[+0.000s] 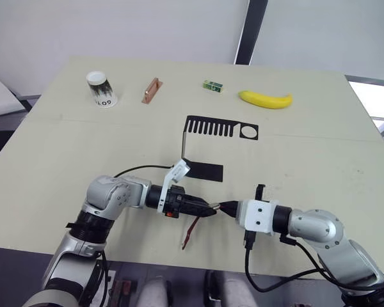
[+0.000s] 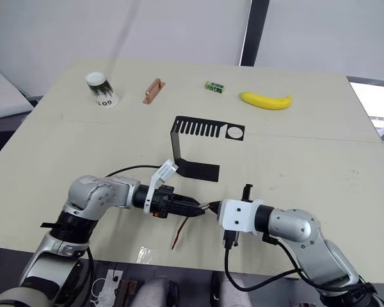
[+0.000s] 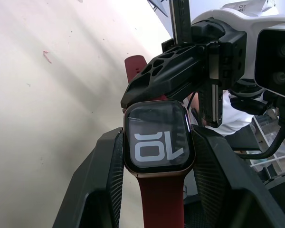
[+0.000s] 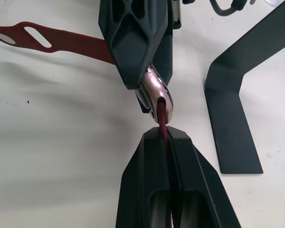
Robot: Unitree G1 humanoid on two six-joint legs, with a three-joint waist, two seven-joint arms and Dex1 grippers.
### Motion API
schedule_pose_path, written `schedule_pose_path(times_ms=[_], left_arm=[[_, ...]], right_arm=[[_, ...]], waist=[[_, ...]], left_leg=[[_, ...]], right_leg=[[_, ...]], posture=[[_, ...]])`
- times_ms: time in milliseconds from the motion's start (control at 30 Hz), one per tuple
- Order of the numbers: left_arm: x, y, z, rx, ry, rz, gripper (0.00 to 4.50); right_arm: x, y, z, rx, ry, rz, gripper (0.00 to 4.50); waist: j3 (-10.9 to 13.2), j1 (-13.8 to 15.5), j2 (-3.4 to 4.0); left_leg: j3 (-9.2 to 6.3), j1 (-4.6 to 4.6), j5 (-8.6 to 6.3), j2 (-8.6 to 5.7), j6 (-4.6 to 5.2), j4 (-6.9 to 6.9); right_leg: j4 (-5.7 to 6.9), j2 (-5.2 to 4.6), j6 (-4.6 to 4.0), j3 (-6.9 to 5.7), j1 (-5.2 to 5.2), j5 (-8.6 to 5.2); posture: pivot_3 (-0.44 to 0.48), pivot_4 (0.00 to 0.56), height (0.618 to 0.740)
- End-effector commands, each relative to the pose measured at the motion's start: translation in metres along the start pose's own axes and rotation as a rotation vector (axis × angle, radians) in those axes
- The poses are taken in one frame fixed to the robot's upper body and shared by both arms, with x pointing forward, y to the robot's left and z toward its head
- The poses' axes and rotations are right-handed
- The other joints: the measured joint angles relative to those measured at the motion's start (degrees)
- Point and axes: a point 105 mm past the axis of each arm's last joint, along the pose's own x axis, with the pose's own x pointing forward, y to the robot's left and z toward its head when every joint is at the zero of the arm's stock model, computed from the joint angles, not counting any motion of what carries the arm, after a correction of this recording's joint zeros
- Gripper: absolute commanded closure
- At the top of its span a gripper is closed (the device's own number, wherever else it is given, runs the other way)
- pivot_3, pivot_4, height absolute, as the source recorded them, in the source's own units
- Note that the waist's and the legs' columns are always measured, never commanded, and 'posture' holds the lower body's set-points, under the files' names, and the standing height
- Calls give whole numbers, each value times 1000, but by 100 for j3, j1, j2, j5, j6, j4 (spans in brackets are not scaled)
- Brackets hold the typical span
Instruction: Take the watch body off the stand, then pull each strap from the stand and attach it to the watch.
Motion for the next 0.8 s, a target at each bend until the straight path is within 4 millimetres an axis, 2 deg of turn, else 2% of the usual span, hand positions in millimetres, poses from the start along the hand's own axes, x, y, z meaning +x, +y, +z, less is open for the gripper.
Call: schedule_pose_path(times_ms=[33, 133, 267, 300, 400, 567, 700, 800], left_arm=[[11, -18, -3, 117, 41, -98, 2924], [1, -15, 1, 217, -10, -76, 2924], [-17, -9, 16, 515, -126, 4, 2924], [-22, -9, 20, 618, -142, 19, 2924], [-34, -8, 10, 981, -41, 25, 2924], [-47, -10, 14, 1415, -26, 65, 2924], [-52, -13, 14, 1570, -15, 73, 2924], [-52, -17, 13, 1597, -30, 65, 2924]], right_arm=[[-10, -1, 26, -38, -87, -2, 3590], [-24, 5, 20, -51, -54, 24, 2146], [-57, 12, 8, -11, -32, 14, 87], [-66, 11, 6, 3, -35, -11, 31], [-91, 11, 0, 46, -62, -94, 31], [-130, 18, 11, 196, -241, -241, 31], [-147, 16, 16, 253, -268, -338, 31], [-147, 21, 15, 274, -256, -329, 31]], waist=[[1, 2, 1], [2, 5, 3], [3, 35, 4], [4, 47, 4], [4, 73, 4], [5, 134, 7], [5, 130, 7], [7, 124, 11]], left_leg=[[-1, -2, 0, 0, 0, 0], [0, -3, -1, -1, 0, 0], [-3, -2, -2, 1, -3, -7], [-3, -4, -2, 1, -2, -7], [2, -3, -6, 0, 5, -5], [7, 4, -17, 4, 21, -13], [10, 7, -36, 3, 53, -11], [12, 11, -37, 4, 53, -12]], right_leg=[[0, 0, 0, -1, 0, 0], [-2, -2, 0, 0, -1, 0], [-6, 0, -3, -6, -1, -2], [-8, -1, -3, -6, -1, -2], [-11, -1, -2, -4, 0, -1], [-12, 0, -2, -4, 2, -1], [-12, -6, 0, -2, 4, 0], [-9, -6, 0, -1, 5, 0]], posture=[[0, 150, 740], [0, 150, 740], [0, 150, 740], [0, 150, 740], [0, 150, 740], [0, 150, 740], [0, 150, 740], [0, 150, 740]])
